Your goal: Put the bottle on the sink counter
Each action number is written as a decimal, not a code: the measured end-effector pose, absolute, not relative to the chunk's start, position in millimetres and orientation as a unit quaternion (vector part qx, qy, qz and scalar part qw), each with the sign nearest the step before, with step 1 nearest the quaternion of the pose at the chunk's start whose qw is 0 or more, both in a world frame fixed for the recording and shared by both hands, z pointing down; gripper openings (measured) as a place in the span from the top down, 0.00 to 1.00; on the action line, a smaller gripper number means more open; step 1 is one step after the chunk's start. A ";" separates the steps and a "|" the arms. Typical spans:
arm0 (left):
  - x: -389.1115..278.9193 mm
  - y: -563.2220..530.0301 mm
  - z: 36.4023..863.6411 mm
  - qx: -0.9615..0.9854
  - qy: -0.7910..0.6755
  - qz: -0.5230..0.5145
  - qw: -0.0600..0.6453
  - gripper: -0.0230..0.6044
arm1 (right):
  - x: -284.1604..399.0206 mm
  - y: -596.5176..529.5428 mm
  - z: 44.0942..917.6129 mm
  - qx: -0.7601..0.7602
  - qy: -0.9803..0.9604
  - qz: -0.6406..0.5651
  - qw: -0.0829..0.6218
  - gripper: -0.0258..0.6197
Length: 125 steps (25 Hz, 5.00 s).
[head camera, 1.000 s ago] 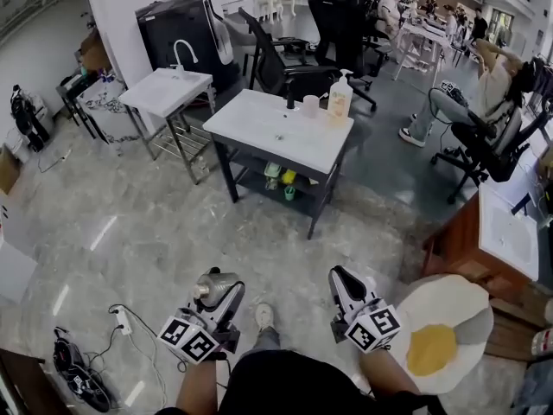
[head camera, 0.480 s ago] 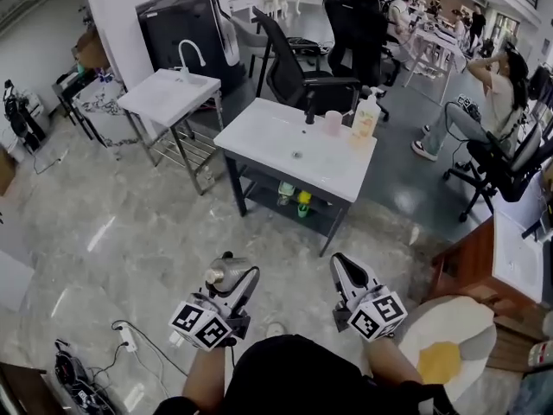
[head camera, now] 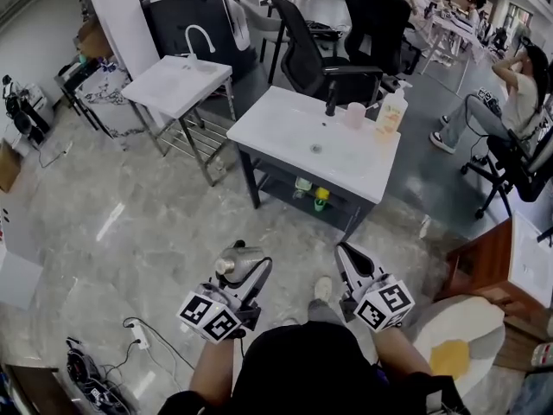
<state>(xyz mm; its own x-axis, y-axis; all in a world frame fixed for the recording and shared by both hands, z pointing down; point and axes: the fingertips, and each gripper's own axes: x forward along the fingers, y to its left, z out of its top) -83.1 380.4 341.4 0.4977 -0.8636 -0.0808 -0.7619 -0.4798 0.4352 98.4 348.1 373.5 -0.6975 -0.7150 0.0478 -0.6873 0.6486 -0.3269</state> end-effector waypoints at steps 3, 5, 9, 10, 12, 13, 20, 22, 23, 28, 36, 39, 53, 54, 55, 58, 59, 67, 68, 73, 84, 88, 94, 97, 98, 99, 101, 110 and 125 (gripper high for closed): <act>-90.3 361.4 346.9 0.845 -0.485 -0.143 0.176 0.40 | 93.7 327.7 374.6 -0.385 0.908 -0.160 0.042 0.91; -93.0 345.5 348.5 0.842 -0.487 -0.146 0.178 0.40 | 90.2 311.4 376.5 -0.378 0.911 -0.158 0.039 0.91; -93.6 309.3 347.0 0.841 -0.489 -0.153 0.175 0.40 | 86.0 265.6 376.7 -0.363 0.919 -0.147 0.039 0.91; -94.5 299.0 347.1 0.842 -0.489 -0.150 0.172 0.40 | 83.9 251.9 375.0 -0.362 0.920 -0.146 0.041 0.91; -98.9 274.6 344.4 0.840 -0.494 -0.149 0.167 0.40 | 76.8 222.9 370.5 -0.358 0.922 -0.140 0.049 0.91; -101.5 261.3 342.1 0.839 -0.496 -0.150 0.165 0.40 | 72.6 207.6 368.3 -0.353 0.924 -0.136 0.052 0.91; -99.5 176.8 336.8 0.830 -0.513 -0.152 0.155 0.40 | 63.1 105.4 371.9 -0.325 0.936 -0.132 0.037 0.91; -100.9 151.1 342.9 0.827 -0.519 -0.143 0.161 0.40 | 60.0 81.2 374.6 -0.319 0.938 -0.132 0.041 0.91; -101.6 138.5 345.3 0.826 -0.522 -0.136 0.165 0.40 | 59.1 70.7 375.6 -0.319 0.937 -0.134 0.043 0.91; -90.7 85.4 351.4 0.823 -0.524 -0.130 0.179 0.40 | 78.9 27.5 379.4 -0.323 0.934 -0.147 0.037 0.91; -77.0 29.5 365.8 0.827 -0.520 -0.106 0.185 0.40 | 112.3 -18.4 395.5 -0.353 0.919 -0.174 0.035 0.91; -78.6 8.0 376.2 0.828 -0.520 -0.093 0.189 0.40 | 113.8 -29.5 403.7 -0.358 0.915 -0.182 0.025 0.91; -112.4 -129.4 413.3 0.850 -0.478 -0.069 0.211 0.40 | 85.6 -128.4 413.0 -0.401 0.895 -0.194 0.022 0.91; -116.7 -140.3 417.0 0.850 -0.478 -0.065 0.210 0.40 | 80.5 -137.5 414.8 -0.404 0.894 -0.195 0.020 0.91; -120.9 -151.2 421.0 0.851 -0.477 -0.061 0.211 0.40 | 75.3 -146.4 416.8 -0.406 0.892 -0.196 0.018 0.91; -131.6 -180.4 434.3 0.854 -0.471 -0.049 0.215 0.40 | 60.5 -170.4 421.7 -0.412 0.889 -0.200 0.014 0.91; -134.9 -189.0 439.1 0.855 -0.468 -0.045 0.218 0.40 | 55.8 -177.1 423.5 -0.413 0.888 -0.202 0.014 0.91; -146.9 -245.3 480.4 0.861 -0.446 -0.003 0.243 0.40 | 23.0 -196.0 456.3 -0.426 0.879 -0.209 -0.041 0.91; -147.7 -252.5 487.0 0.861 -0.446 0.001 0.247 0.40 | 19.4 -197.1 460.1 -0.426 0.878 -0.214 -0.043 0.91; -147.6 -284.6 523.5 0.858 -0.440 0.032 0.263 0.40 | 8.2 -202.8 475.0 -0.436 0.867 -0.233 -0.058 0.91; -121.1 -324.2 570.2 0.865 -0.418 0.096 0.260 0.40 | 37.3 -188.3 510.6 -0.482 0.827 -0.280 -0.072 0.91; -110.9 -337.0 579.6 0.860 -0.427 0.105 0.258 0.40 | 53.2 -183.9 523.9 -0.488 0.816 -0.301 -0.075 0.91; -101.6 -355.0 587.9 0.856 -0.437 0.115 0.251 0.40 | 58.5 -181.9 535.2 -0.479 0.814 -0.318 -0.086 0.91; -98.8 -364.6 593.1 0.854 -0.442 0.120 0.247 0.40 | 62.6 -181.4 540.1 -0.476 0.812 -0.324 -0.093 0.91; -97.3 -368.2 594.5 0.853 -0.443 0.122 0.246 0.40 | 64.5 -182.1 541.7 -0.476 0.812 -0.326 -0.093 0.91; -95.5 -371.6 595.8 0.853 -0.444 0.124 0.244 0.40 | 66.3 -182.8 543.1 -0.475 0.811 -0.327 -0.094 0.91; -91.7 -378.0 598.6 0.854 -0.444 0.131 0.237 0.40 | 69.4 -184.3 545.2 -0.475 0.810 -0.330 -0.096 0.91; -80.0 -397.5 612.3 0.854 -0.443 0.162 0.218 0.40 | 78.2 -191.2 549.2 -0.476 0.805 -0.341 -0.096 0.91; -68.6 -408.1 634.6 0.839 -0.459 0.232 0.179 0.40 | 91.0 -200.9 557.4 -0.496 0.787 -0.355 -0.090 0.91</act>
